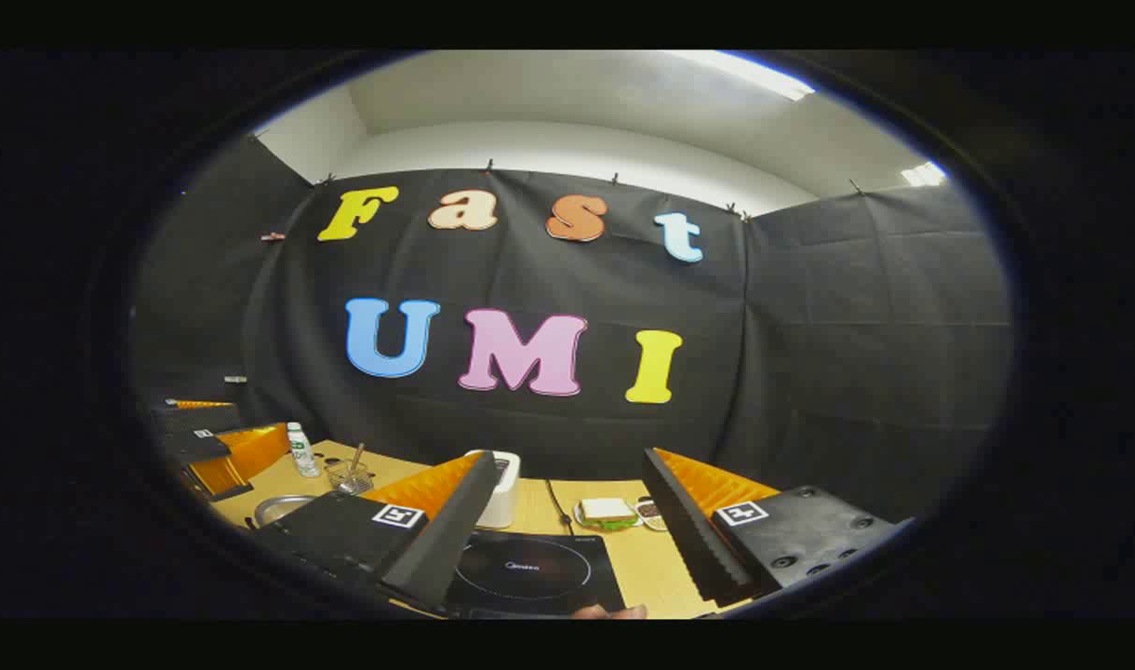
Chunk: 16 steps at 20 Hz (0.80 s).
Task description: First push the handle of the pot to place it horizontally, then grasp the pot with both hands and set it on the induction cooktop.
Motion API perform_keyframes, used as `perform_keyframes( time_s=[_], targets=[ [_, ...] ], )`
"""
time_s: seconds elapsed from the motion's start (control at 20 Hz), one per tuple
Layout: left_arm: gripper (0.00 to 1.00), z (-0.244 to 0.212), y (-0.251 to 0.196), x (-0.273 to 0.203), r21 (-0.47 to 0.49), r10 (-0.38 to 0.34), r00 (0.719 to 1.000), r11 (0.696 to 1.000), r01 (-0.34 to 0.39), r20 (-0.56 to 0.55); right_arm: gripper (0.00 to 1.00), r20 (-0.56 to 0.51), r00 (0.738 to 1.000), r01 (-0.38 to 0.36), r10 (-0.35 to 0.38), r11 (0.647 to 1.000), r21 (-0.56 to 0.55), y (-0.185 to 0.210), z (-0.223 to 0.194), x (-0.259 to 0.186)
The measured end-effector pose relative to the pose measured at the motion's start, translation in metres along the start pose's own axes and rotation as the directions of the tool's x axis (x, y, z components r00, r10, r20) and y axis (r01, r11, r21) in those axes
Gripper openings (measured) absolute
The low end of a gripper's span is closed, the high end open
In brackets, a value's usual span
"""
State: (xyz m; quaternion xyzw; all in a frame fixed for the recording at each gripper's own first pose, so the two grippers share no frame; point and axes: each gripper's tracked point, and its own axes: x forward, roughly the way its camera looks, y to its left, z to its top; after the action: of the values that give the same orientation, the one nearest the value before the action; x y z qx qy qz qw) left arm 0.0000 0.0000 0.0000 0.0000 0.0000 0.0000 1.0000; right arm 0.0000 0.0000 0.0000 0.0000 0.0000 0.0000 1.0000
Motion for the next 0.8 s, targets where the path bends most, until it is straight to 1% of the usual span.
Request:
perform_keyframes(
  time_s=[0.3, 0.35, 0.4, 0.8],
  targets=[
    [0.94, -0.0004, -0.0056, -0.0007, 0.004, -0.010, 1.000, 1.000, 0.010, -0.002, 0.98, -0.001, 1.000, -0.004, 0.004, 1.000, -0.004, -0.0010, -0.0001, -0.0006],
    [0.96, -0.0009, -0.0064, -0.0005, 0.005, -0.011, 1.000, 1.000, 0.011, -0.001, 0.98, -0.001, 1.000, -0.003, 0.003, 1.000, -0.003, -0.0016, -0.0010, -0.0009],
    [0.94, 0.0005, -0.0066, -0.0010, 0.005, -0.012, 1.000, 1.000, 0.012, 0.000, 0.98, -0.002, 1.000, -0.002, 0.002, 1.000, -0.002, -0.0018, -0.0009, -0.0008],
    [0.94, -0.0007, -0.0062, -0.0040, 0.007, -0.016, 1.000, 1.000, 0.016, 0.001, 0.98, -0.002, 1.000, 0.006, -0.006, 1.000, 0.001, -0.0041, -0.0022, -0.0029]
  ],
)
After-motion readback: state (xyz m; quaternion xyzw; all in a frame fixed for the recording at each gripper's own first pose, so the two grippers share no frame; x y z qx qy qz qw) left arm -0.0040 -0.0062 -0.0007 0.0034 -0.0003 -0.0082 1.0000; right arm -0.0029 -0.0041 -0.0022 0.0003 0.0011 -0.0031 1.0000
